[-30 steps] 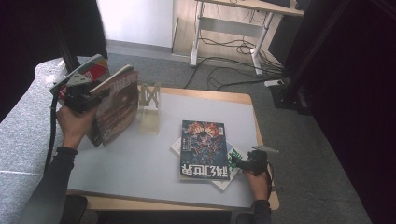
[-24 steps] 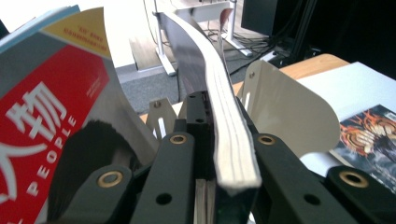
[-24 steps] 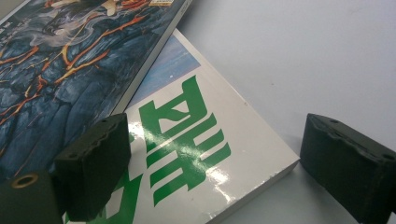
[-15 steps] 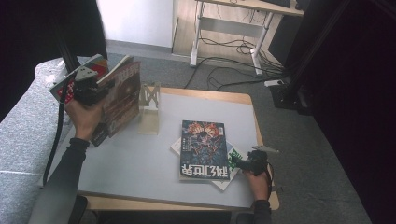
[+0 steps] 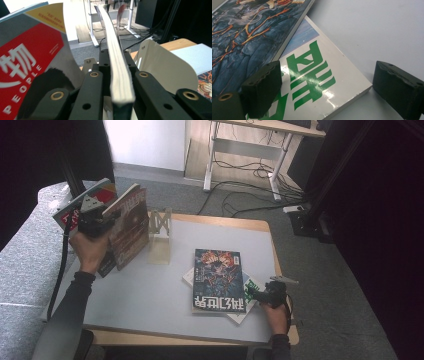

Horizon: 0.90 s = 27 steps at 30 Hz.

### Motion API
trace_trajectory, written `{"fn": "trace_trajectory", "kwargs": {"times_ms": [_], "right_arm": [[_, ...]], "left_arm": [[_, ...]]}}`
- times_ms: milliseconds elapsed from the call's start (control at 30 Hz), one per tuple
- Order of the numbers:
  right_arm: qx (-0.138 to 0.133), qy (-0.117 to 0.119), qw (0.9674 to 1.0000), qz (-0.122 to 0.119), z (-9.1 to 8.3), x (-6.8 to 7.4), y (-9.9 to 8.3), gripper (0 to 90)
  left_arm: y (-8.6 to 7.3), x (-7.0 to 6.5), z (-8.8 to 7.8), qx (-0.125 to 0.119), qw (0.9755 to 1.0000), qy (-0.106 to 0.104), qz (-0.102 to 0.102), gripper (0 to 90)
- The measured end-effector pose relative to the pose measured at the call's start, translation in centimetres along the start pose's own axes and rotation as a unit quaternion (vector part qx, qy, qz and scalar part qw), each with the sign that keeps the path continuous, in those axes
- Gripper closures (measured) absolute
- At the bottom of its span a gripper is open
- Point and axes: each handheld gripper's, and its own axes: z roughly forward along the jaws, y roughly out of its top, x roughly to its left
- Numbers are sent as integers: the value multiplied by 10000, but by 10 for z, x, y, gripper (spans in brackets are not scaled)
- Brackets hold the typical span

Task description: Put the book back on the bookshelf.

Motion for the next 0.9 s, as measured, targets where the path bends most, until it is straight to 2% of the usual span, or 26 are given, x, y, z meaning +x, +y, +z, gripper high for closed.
{"fn": "trace_trajectory", "kwargs": {"times_ms": [233,433,567,733,900], "right_arm": [[1,1,10000,-4,0,0,0,84],[5,-2,10000,2,0,0,0,84],[5,-1,10000,1,0,0,0,84],[3,0,10000,1,0,0,0,84],[3,-3,10000,3,0,0,0,84]], "left_arm": [[-5,7,-5,128,9995,299,-1,770],[-7,10,-7,139,9997,222,-4,750],[-7,9,-7,151,9994,290,73,724],[-7,9,-10,178,9988,410,178,665],[-6,11,-16,165,9991,364,162,587]]}}
